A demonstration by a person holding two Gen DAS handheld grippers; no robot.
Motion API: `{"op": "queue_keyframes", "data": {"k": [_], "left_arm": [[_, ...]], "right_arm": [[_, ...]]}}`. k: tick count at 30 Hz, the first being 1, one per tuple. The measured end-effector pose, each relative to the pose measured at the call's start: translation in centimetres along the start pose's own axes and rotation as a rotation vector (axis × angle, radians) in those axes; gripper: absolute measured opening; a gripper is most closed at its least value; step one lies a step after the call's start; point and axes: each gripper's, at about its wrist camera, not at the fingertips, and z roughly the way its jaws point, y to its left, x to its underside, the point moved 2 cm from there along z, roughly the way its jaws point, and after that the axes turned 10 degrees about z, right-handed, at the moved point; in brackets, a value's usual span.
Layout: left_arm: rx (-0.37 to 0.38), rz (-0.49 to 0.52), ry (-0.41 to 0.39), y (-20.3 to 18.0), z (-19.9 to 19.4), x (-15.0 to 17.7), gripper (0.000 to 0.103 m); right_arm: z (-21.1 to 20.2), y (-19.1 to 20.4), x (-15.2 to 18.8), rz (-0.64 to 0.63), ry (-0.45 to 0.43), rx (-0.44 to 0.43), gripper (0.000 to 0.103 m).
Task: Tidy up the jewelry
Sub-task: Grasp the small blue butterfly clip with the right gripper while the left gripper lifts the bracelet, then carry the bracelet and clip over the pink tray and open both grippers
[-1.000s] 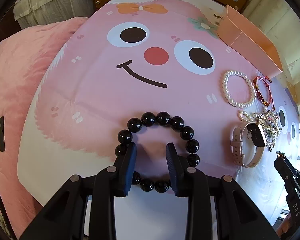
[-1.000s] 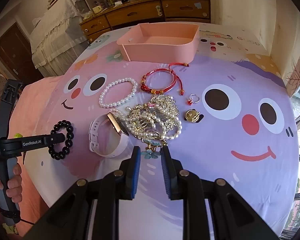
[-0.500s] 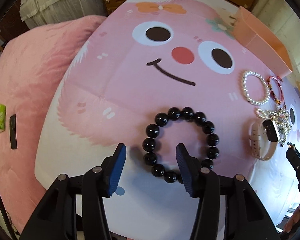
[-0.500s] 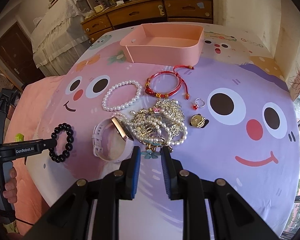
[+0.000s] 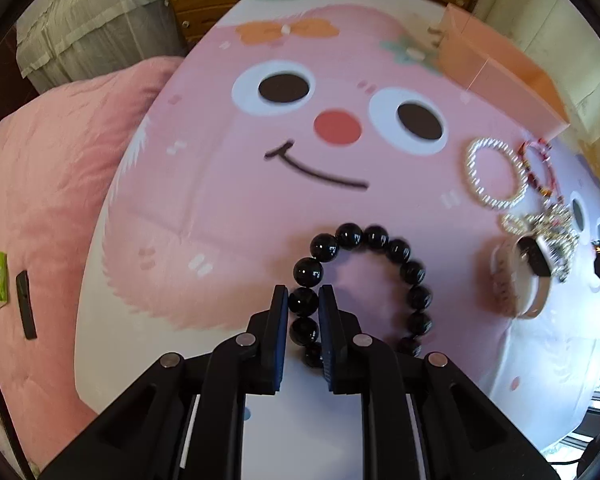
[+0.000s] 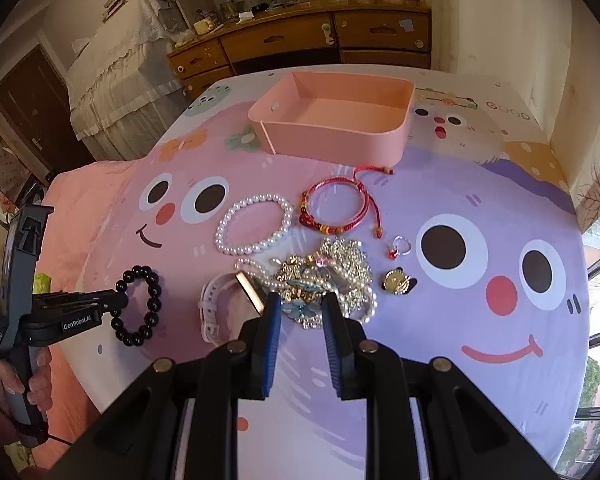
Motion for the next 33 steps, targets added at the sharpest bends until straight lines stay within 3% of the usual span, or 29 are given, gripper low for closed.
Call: {"op": "queue_keyframes", "data": {"k": [7, 18, 27, 33], "left_arm": [[0.044, 0.034, -0.133, -1.5, -4.8, -5.1, 0.013], [0.165, 0.194, -0.305, -4.1, -10.6, -13.8, 0.013], [0.274, 0.299, -0.415, -6.9, -11.6, -20.9, 0.013], [0.345, 0.325, -0.441, -9.3, -10.3, -24.6, 0.013]], "right_arm": [[-1.3, 1.1, -2.7, -0.007, -0.054, -0.013, 0.021], [-2.5, 2.4, -9.0, 0.010, -0.170, -0.018, 0.021], [-0.9, 2.0, -12.8, 0.026, -0.236, 0.014, 0.021], [1.0, 1.0, -15.0, 0.059, -0.264, 0.048, 0.021]]}}
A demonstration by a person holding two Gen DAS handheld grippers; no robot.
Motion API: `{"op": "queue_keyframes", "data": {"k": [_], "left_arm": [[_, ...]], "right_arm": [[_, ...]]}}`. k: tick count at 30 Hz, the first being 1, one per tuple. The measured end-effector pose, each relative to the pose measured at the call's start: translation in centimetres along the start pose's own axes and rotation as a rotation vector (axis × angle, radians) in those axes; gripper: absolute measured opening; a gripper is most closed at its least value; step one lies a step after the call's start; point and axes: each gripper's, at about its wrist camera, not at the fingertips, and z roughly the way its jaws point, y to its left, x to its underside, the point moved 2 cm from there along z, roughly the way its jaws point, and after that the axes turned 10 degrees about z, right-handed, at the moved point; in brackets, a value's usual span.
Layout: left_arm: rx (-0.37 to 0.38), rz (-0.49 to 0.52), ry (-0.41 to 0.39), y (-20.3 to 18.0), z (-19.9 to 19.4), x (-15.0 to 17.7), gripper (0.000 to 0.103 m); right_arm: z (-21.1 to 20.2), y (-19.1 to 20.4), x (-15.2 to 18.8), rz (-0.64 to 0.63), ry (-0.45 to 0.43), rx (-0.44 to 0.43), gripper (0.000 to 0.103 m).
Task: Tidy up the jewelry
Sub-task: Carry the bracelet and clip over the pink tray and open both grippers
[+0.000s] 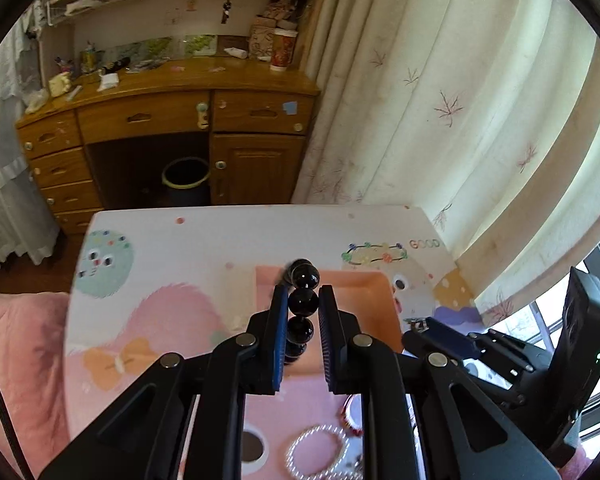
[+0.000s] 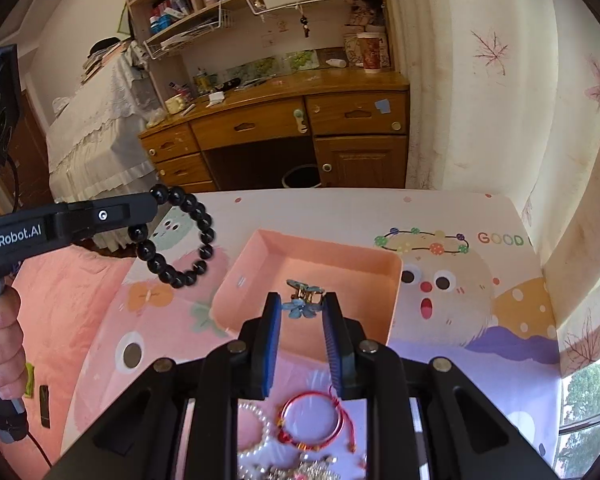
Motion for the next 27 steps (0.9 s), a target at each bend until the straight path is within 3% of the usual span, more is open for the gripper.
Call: {"op": "queue_keyframes", "data": {"k": [5, 7, 8, 9, 17, 20, 27], "left_arm": [[0.068, 0.001, 0.051, -0.6, 2.5, 0.0, 0.015], [0.036, 0.022, 0.077, -0.9, 3.1, 0.3, 0.030], [0.021, 0.023, 0.082, -0.8, 3.1, 0.4, 0.046], [0.016, 0.019, 0.082, -0.7, 3.1, 0.5, 0.057], [-0.039, -0.068, 0.141, 1.1, 2.4, 2.2, 0.067], [-0.061, -0.110, 0.184, 1.2, 2.0, 4.4, 0.073], [-0.111, -0.182, 0.310, 0.2, 1.0, 10.9, 0.074]], "right_arm": [[1.4, -0.8, -0.9, 0.031, 0.000, 0.016, 0.021], [2.1, -1.2, -1.0, 0.050, 0.035, 0.038, 0.030], [2.5, -1.5, -0.9, 0.060, 0.055, 0.054, 0.039], [2.6, -1.7, -0.9, 0.066, 0.063, 0.060, 0.040], [1.0, -3.5, 0.6, 0.078, 0.083, 0.088, 0.040], [0.0, -4.0, 1.7, 0.060, 0.100, 0.082, 0.040], [-2.3, -4.4, 4.9, 0.008, 0.170, 0.017, 0.040]]}}
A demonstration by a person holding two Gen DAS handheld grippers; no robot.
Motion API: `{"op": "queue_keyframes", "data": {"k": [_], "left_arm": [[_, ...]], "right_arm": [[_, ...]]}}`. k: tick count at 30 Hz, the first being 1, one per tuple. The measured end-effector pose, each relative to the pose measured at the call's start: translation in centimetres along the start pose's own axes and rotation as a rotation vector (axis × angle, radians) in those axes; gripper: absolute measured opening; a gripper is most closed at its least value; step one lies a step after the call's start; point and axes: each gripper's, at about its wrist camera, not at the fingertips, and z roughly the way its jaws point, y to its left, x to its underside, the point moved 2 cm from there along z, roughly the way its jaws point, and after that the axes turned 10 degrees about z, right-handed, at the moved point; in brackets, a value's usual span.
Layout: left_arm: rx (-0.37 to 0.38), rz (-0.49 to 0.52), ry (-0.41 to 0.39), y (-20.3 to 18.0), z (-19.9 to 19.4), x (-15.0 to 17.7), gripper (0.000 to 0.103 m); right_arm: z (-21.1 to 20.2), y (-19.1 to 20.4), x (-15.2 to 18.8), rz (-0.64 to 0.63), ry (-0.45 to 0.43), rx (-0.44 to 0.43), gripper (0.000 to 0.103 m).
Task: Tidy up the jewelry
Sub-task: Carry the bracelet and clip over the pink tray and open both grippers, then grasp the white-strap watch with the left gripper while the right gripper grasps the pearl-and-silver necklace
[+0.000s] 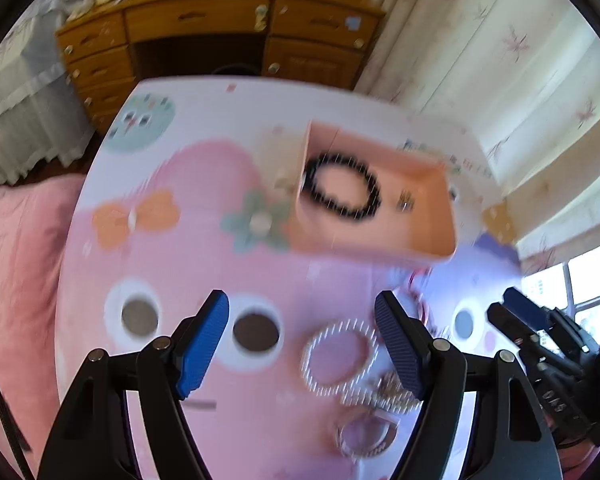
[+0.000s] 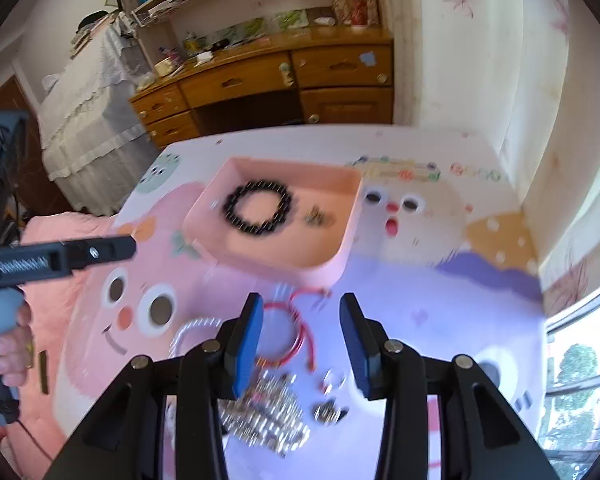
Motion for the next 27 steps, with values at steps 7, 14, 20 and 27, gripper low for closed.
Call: {"op": "queue_keyframes", "data": {"k": [7, 14, 20, 27], "left_arm": [[-0.009, 0.009, 0.077, -1.5, 0.2, 5.6, 0.076], [0.041, 0.133, 0.086, -4.8, 0.6, 9.2, 0.089], [0.065, 0.156, 0.083, -6.5, 1.9, 10.3, 0.089], [0.029, 0.163, 0.076, -7.7, 3.7, 11.1, 0.089]], "right_arm": [[-1.4, 0.6, 3.5, -0.099, 0.071, -0.019, 0.040], [-1.6, 1.5, 6.8, -0.306, 0.133, -0.070, 0.040], [-0.6, 2.1, 9.8, -0.548, 0.123, -0.096, 0.040], [1.7, 1.4, 10.6, -0.610, 0.119, -0.077, 0.040]]}}
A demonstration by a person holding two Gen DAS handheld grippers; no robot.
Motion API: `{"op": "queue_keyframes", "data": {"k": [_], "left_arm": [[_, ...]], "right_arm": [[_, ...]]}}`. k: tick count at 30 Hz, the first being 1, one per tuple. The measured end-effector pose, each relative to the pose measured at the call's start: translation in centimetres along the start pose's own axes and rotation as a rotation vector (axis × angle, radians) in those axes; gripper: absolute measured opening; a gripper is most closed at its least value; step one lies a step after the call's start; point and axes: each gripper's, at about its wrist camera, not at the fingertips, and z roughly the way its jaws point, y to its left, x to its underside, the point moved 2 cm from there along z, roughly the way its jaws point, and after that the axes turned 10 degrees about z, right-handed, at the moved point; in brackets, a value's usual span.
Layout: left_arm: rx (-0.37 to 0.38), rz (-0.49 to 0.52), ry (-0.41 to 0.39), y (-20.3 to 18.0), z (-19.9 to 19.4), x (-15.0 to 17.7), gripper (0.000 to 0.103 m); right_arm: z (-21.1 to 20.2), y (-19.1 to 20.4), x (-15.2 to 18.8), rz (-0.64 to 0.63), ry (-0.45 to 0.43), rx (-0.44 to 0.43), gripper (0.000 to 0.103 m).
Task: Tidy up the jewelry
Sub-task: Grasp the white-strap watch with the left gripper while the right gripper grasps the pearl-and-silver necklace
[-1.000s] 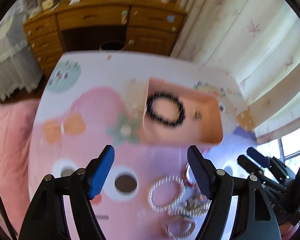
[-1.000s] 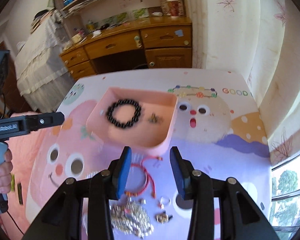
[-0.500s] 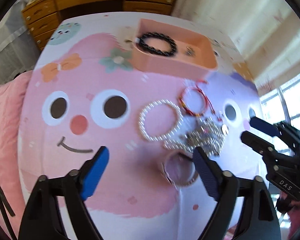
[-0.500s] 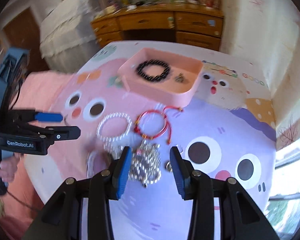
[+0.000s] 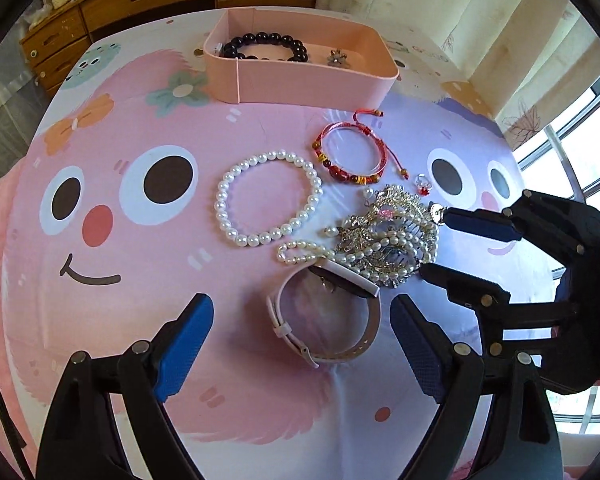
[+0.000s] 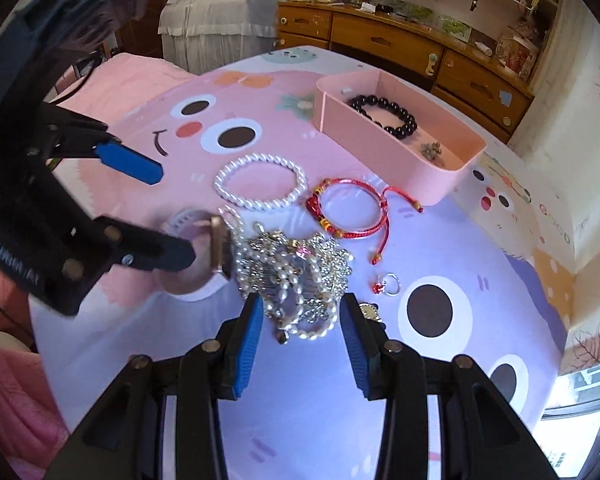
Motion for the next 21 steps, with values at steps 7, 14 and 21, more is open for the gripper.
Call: {"op": "queue_keyframes", "data": {"k": [7, 14, 21], "left_arm": [[-0.060, 0.025, -0.008, -1.0, 0.9, 0.0, 0.089], [-0.104, 0.057, -0.008, -1.6, 1.8, 0.1, 0.083], [-0.125, 0.091, -0.007, -2.0, 2.1, 0.4, 0.042]], "right_arm": [[1.2, 0.4, 0.2, -0.062, 0.023, 0.003, 0.040], [1.2, -0.4, 0.2, -0.043, 0.045, -0.032, 0.008], [0.6, -1.1, -0.1, 0.029, 0.055, -0.094, 0.005]]}}
